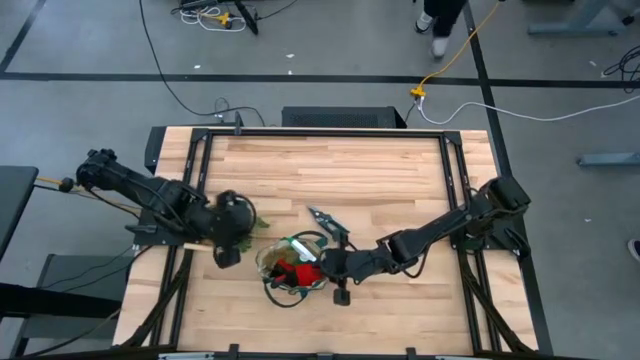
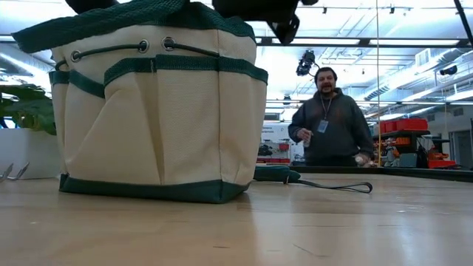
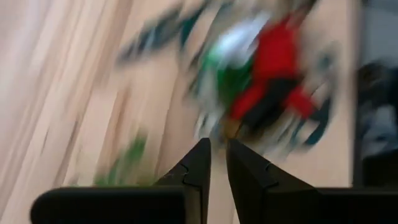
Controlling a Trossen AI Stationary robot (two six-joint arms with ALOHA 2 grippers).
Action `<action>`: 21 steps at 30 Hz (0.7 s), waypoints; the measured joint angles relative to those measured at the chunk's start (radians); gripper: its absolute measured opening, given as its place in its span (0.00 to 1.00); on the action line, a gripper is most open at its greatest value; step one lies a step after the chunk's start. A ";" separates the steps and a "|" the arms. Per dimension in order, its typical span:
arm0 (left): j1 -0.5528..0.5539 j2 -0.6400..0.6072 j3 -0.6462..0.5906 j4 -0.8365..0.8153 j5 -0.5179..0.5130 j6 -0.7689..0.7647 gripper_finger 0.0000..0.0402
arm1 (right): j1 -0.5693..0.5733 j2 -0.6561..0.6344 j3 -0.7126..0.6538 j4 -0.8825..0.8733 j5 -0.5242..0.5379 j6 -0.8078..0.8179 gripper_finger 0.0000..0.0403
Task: Pick & Place Garden tools in Gardening bag
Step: Put the hand rake into the gardening bag
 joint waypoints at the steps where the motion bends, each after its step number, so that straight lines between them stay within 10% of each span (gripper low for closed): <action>1: -0.007 0.009 0.000 -0.070 0.005 -0.056 0.14 | 0.006 0.000 0.000 -0.004 0.000 0.000 0.12; 21: -0.135 0.376 -0.001 -0.449 0.249 -0.228 0.14 | 0.054 -0.162 0.001 -0.181 0.002 -0.026 0.12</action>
